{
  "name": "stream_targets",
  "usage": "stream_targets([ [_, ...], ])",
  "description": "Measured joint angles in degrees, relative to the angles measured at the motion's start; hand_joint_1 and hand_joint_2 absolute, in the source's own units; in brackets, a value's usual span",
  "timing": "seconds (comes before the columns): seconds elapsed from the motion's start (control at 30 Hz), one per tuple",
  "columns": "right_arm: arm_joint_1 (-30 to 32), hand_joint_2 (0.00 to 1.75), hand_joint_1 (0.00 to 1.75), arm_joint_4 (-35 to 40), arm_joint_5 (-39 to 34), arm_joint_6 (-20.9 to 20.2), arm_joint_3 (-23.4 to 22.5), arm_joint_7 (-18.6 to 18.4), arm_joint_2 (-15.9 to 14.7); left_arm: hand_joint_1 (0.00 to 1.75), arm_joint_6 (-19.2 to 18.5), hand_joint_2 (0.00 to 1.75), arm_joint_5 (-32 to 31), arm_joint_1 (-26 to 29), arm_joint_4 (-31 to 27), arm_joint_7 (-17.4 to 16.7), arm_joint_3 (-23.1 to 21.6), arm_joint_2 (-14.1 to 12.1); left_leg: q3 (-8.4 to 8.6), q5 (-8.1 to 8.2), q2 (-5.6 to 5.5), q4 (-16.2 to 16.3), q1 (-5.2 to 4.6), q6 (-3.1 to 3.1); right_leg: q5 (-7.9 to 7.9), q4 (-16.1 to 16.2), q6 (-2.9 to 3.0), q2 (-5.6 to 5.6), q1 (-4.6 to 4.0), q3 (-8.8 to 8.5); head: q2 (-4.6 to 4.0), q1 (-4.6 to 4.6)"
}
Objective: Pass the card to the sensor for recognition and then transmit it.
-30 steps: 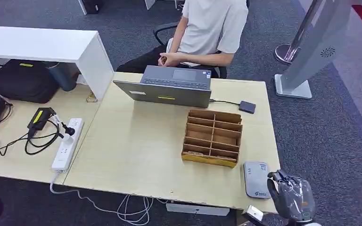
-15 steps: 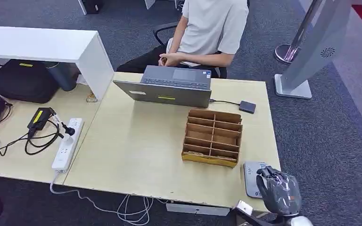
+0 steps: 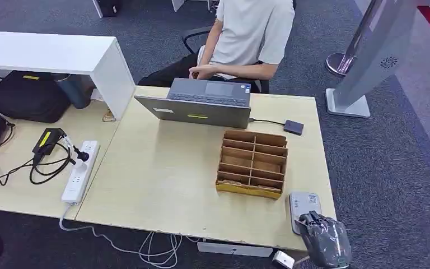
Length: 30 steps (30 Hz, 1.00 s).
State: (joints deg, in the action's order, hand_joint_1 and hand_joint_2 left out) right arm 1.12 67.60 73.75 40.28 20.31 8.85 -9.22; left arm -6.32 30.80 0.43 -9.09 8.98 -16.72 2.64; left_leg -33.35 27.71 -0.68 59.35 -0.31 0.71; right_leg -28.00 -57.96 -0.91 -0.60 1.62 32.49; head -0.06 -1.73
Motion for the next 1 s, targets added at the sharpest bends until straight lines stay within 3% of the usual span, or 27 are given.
stream_targets([
  [0.17, -0.1, 1.75, 1.75, 1.73, 0.33, -0.02, 0.07, -1.07, -0.61, 0.0, 0.02, 1.75, 0.0, -0.02, 0.0, -0.15, -0.09, -0.04, 0.02, 0.0, 0.0, 0.01, -0.01, 0.0, 0.01, 0.0, 0.0, -0.01, 0.01, -0.06, 0.02, 0.0],
  [0.3, -1.78, 1.75, 1.75, 5.5, -2.42, -0.26, 0.04, -1.38, -2.77, 0.0, 0.02, 1.75, -0.02, -0.05, 0.0, -0.17, -0.5, -0.15, 0.02, -0.01, 0.06, 0.02, -0.02, 0.0, 0.09, -0.01, 0.0, 0.07, 0.02, -0.05, 0.02, 0.02],
  [0.47, -7.79, 1.75, 1.75, 11.11, -6.89, -3.06, -0.2, -1.42, -6.34, 0.0, -0.09, 1.75, -0.13, -0.1, 0.0, 0.0, -1.14, -0.24, 0.03, -0.04, 0.09, 0.03, -0.04, 0.01, 0.14, -0.01, 0.03, 0.11, 0.03, -0.04, 0.02, -0.02],
  [0.63, -18.31, 1.75, 1.75, 12.59, -12.07, -8.86, -0.59, -0.92, -8.9, 0.0, -0.46, 1.75, -0.68, -0.15, 0.0, 0.61, -1.64, -0.44, 0.02, -0.16, 0.18, 0.03, -0.04, 0.04, 0.22, -0.02, 0.02, 0.17, 0.02, -0.01, 0.02, 0.04],
  [0.77, -27.02, 1.75, 1.75, 9.76, -13.43, -12.44, 0.62, -2.1, -8.72, 0.0, -0.74, 1.75, -1.49, -0.3, 0.0, 0.61, -2.6, -0.66, -0.02, -0.2, 0.16, 0.03, -0.04, 0.02, 0.24, -0.09, 0.03, 0.16, 0.0, -0.01, 0.02, 0.02],
  [0.9, -37.76, 1.75, 1.75, 1.59, -14.01, -15.98, 3.89, -5.08, -5.57, 0.0, -0.9, 1.75, -3.56, -0.79, 0.0, 0.33, -4.29, -0.96, -0.02, -0.29, 0.21, 0.02, -0.03, -0.04, 0.28, -0.18, 0.1, 0.21, 0.0, 0.07, 0.02, 0.02],
  [1.0, -38.5, 1.75, 1.75, 0.74, -13.86, -16.11, 4.25, -5.4, -5.19, 0.0, -0.96, 1.75, -3.69, -0.82, 0.0, 0.31, -4.43, -0.98, -0.02, -0.3, 0.22, 0.02, -0.03, -0.04, 0.29, -0.19, 0.11, 0.21, 0.01, 0.08, 0.0, 0.02],
])
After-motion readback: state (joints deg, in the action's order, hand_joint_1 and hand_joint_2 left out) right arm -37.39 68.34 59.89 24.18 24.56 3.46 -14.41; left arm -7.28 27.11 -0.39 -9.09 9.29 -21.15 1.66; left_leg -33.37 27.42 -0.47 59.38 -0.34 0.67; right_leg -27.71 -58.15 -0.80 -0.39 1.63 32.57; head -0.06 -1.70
